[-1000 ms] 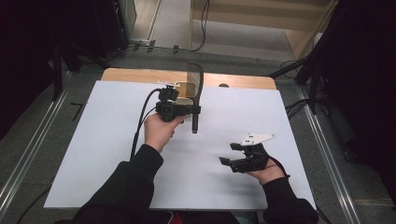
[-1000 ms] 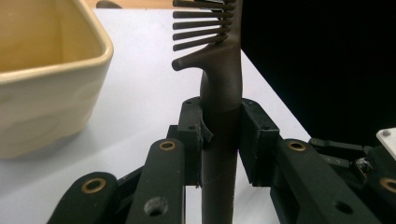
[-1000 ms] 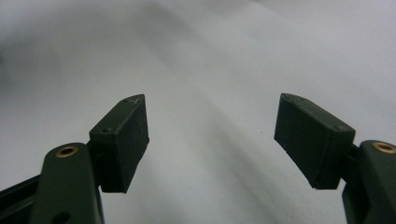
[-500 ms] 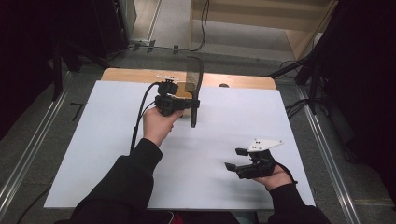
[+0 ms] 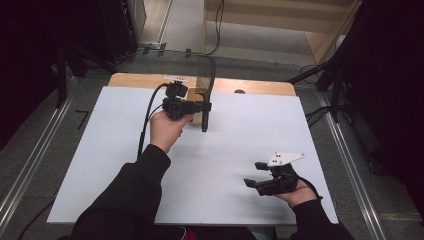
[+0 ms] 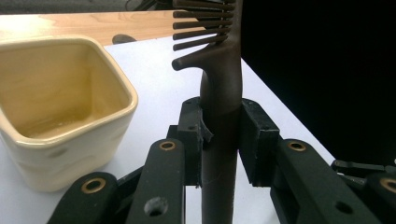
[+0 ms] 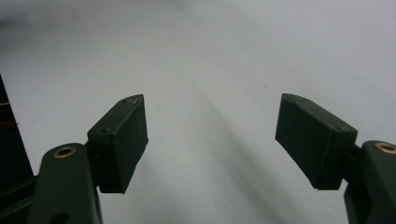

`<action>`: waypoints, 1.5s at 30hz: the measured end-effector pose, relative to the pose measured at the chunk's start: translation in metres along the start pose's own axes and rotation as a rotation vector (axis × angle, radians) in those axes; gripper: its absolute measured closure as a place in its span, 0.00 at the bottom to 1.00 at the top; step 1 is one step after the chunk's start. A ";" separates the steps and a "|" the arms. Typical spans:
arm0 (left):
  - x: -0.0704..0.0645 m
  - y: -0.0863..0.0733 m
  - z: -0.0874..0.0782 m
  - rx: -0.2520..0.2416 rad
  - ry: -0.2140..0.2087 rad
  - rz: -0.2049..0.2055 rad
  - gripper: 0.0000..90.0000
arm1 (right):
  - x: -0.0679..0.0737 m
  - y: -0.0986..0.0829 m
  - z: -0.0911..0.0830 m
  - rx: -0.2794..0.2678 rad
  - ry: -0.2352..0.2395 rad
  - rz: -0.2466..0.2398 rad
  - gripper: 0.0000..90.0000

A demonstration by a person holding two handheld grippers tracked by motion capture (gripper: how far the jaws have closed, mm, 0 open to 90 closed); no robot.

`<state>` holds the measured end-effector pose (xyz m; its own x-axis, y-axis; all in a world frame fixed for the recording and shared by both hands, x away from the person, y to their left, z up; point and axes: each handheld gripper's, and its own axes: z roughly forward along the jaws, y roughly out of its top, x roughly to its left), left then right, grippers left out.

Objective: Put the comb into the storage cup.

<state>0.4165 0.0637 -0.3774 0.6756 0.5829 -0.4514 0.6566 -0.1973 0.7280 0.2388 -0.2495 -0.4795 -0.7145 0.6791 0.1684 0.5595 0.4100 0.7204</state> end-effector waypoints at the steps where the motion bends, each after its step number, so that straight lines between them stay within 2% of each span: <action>1: 0.001 0.001 -0.001 -0.001 0.000 0.000 0.81 | 0.000 0.000 0.000 -0.001 0.000 0.000 0.26; 4: 0.003 0.006 -0.004 -0.002 0.013 0.009 0.81 | 0.000 0.000 0.000 -0.006 0.000 0.005 0.26; 12: 0.004 0.017 -0.009 -0.021 0.013 0.019 0.81 | -0.002 0.000 0.001 -0.005 -0.004 0.012 0.26; 16: 0.005 0.023 -0.013 -0.043 0.011 0.024 0.81 | -0.003 0.000 0.001 -0.010 0.008 0.038 0.25; 23: 0.007 0.032 -0.014 -0.062 0.020 0.040 0.81 | -0.003 0.000 0.001 -0.016 0.010 0.031 0.25; 28: 0.012 0.036 -0.013 -0.061 0.003 0.023 0.81 | -0.003 0.001 0.000 -0.023 0.002 0.033 0.25; 40: 0.022 0.045 -0.012 -0.084 0.028 0.027 0.81 | -0.002 0.001 0.001 -0.021 0.008 0.050 0.23; 45: 0.028 0.049 -0.011 -0.091 0.059 0.032 0.81 | -0.003 0.001 0.000 -0.025 0.008 0.051 0.23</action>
<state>0.4637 0.0787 -0.3488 0.6732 0.6233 -0.3979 0.6001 -0.1461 0.7864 0.2413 -0.2512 -0.4793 -0.6886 0.6937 0.2112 0.5848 0.3590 0.7274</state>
